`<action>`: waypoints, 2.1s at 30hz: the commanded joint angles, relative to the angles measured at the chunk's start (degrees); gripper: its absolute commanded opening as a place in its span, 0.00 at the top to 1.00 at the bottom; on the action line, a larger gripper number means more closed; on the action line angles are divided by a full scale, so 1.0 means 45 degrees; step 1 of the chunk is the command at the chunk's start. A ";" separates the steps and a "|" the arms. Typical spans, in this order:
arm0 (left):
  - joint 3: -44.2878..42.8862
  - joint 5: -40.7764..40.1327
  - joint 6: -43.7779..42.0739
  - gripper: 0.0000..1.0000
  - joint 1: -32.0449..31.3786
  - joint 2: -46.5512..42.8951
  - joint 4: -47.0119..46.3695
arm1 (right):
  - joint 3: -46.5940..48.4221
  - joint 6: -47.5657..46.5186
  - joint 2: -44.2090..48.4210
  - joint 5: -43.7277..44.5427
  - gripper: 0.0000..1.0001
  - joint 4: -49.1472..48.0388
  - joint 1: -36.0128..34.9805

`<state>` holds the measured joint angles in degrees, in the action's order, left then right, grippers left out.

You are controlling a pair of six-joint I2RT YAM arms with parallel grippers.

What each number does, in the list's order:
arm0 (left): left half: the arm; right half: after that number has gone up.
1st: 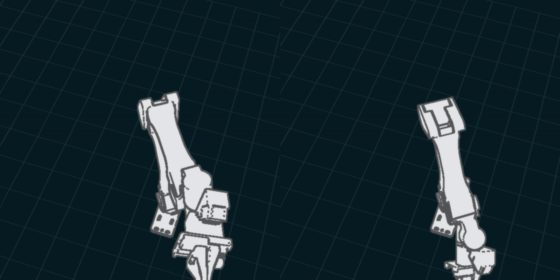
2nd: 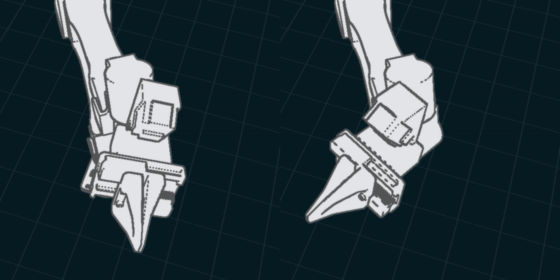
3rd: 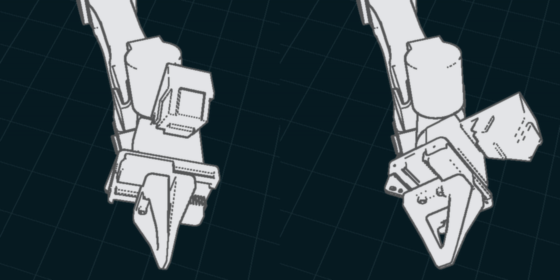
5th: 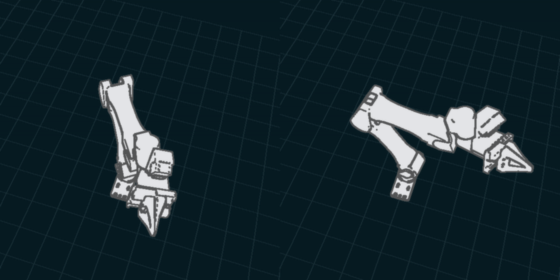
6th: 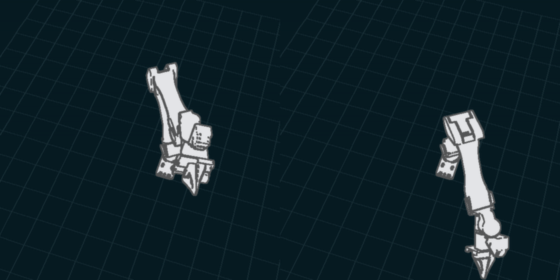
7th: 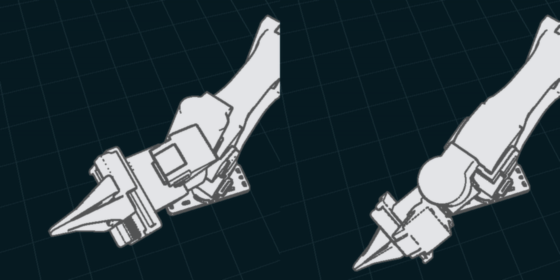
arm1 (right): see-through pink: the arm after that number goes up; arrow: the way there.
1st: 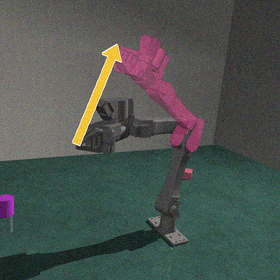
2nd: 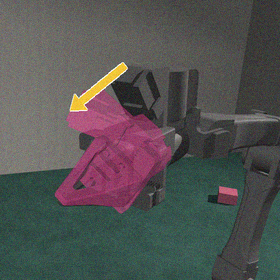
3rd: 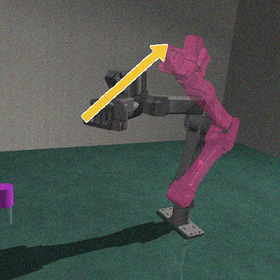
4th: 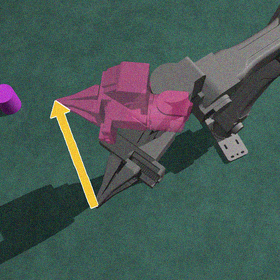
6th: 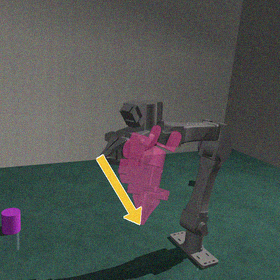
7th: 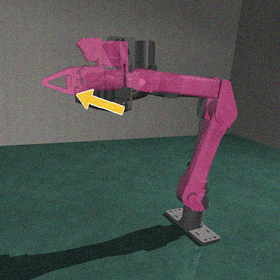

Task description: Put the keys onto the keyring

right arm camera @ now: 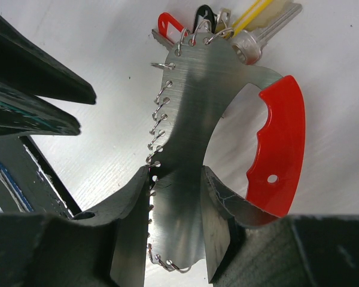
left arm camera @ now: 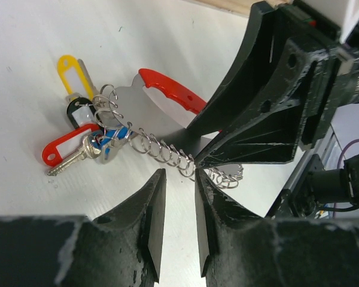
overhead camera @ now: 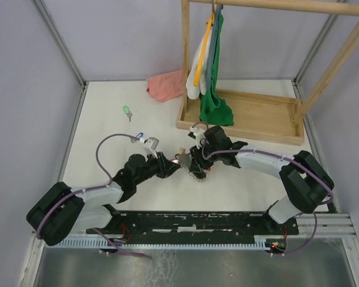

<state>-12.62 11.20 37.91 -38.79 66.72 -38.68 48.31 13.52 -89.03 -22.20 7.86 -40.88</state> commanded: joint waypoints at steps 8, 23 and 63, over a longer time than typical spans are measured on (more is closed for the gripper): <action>-0.1123 -0.1289 -0.0774 0.69 -0.0534 0.1730 -0.1130 | 0.0689 0.0505 0.0016 -0.0265 0.90 -0.0699 -0.0092; -0.1871 -0.3056 -0.1725 0.73 -0.1214 0.2556 0.0166 | 0.0595 0.0608 0.0182 -0.0427 0.91 -0.0832 -0.0087; -0.1051 -0.6051 -0.2182 0.67 -0.2899 0.1189 0.1189 | 0.0445 0.0804 0.0407 -0.0671 0.91 -0.1133 -0.0079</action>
<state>-16.64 -16.36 31.59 -51.51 69.97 -29.71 48.64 16.69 -89.03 -23.59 6.52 -40.88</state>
